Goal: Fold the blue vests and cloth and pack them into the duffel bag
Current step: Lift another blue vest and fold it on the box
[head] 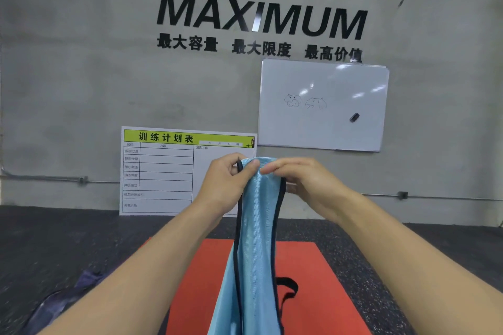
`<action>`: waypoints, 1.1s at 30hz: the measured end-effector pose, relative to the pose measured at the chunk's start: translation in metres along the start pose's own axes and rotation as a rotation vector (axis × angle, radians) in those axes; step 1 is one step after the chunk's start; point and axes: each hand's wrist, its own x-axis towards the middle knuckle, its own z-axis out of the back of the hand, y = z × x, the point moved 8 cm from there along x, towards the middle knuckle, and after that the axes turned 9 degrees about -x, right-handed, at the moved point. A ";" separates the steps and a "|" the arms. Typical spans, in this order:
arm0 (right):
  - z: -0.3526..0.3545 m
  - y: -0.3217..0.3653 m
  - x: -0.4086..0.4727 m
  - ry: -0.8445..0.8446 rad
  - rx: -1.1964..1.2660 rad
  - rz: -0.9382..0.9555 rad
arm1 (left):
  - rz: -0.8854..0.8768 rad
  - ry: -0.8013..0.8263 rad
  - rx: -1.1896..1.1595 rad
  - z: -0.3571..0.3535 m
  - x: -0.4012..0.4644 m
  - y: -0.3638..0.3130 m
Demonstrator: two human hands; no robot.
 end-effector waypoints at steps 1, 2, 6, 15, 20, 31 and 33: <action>-0.006 -0.003 -0.003 0.067 0.010 -0.009 | -0.011 -0.006 0.015 0.000 0.001 -0.002; -0.010 -0.006 -0.005 0.115 0.008 -0.019 | -0.017 -0.013 0.020 0.000 0.002 -0.004; -0.002 -0.008 0.001 0.030 0.018 -0.030 | 0.005 0.001 0.002 -0.001 0.001 -0.001; 0.031 0.004 0.007 -0.182 -0.097 -0.006 | 0.179 0.218 0.109 -0.024 -0.021 0.038; 0.054 0.005 0.004 -0.269 -0.079 -0.016 | 0.185 0.253 0.260 -0.016 -0.019 0.048; 0.112 0.023 -0.002 -0.467 -0.115 0.014 | 0.234 0.303 0.471 0.004 -0.021 0.070; 0.124 0.024 -0.005 -0.495 -0.117 0.011 | 0.242 0.291 0.517 0.014 -0.021 0.074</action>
